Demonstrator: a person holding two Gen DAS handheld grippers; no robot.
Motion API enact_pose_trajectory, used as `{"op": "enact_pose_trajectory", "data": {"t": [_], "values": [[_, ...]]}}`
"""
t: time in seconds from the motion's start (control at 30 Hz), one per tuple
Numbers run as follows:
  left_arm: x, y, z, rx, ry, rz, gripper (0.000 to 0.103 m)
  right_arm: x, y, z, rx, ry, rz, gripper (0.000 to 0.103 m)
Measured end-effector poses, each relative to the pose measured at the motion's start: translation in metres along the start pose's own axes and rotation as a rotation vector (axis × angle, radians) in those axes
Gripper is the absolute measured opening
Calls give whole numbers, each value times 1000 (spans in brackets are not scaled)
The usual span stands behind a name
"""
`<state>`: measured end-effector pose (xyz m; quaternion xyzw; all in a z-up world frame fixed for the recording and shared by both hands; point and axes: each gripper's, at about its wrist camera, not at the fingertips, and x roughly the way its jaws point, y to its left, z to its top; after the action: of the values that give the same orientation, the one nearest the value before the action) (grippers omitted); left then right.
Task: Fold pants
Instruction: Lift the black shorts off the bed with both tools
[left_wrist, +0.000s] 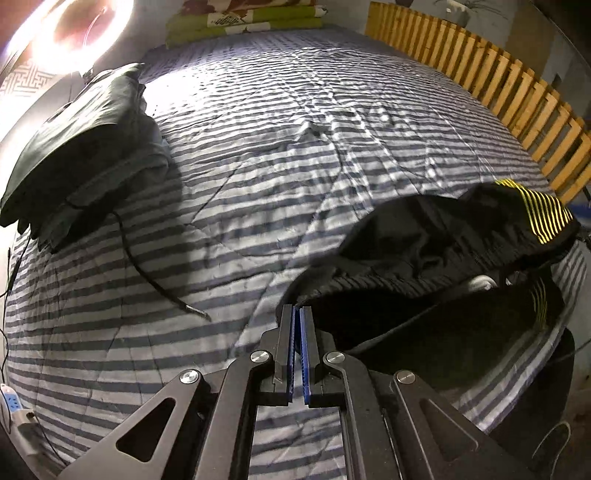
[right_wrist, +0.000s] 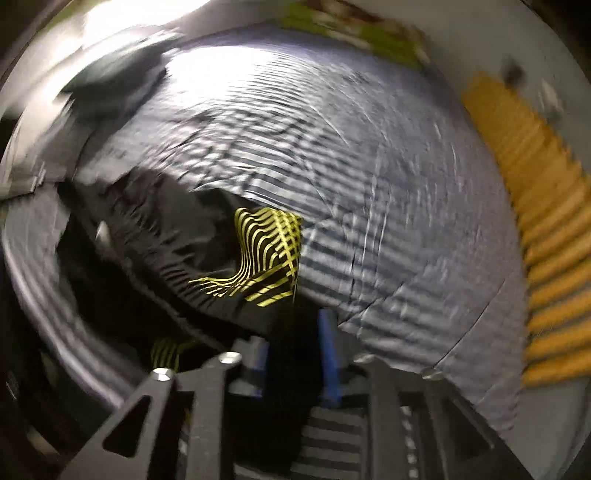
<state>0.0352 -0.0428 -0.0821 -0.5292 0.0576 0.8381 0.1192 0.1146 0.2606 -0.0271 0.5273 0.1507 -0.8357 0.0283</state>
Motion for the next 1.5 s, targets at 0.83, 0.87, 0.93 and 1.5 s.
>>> {"op": "enact_pose_trajectory", "data": {"t": [0.83, 0.87, 0.93, 1.5], "values": [[2, -12, -18, -30, 22, -12, 3, 44, 24, 28, -258, 85, -73, 2], [-9, -10, -14, -28, -2, -8, 3, 37, 18, 30, -228, 63, -69, 2], [-34, -6, -2, -26, -63, -3, 3, 11, 3, 35, -130, -5, -45, 1], [-361, -20, 58, 82, -653, -36, 3, -297, -68, 48, 305, -646, -38, 1]]}}
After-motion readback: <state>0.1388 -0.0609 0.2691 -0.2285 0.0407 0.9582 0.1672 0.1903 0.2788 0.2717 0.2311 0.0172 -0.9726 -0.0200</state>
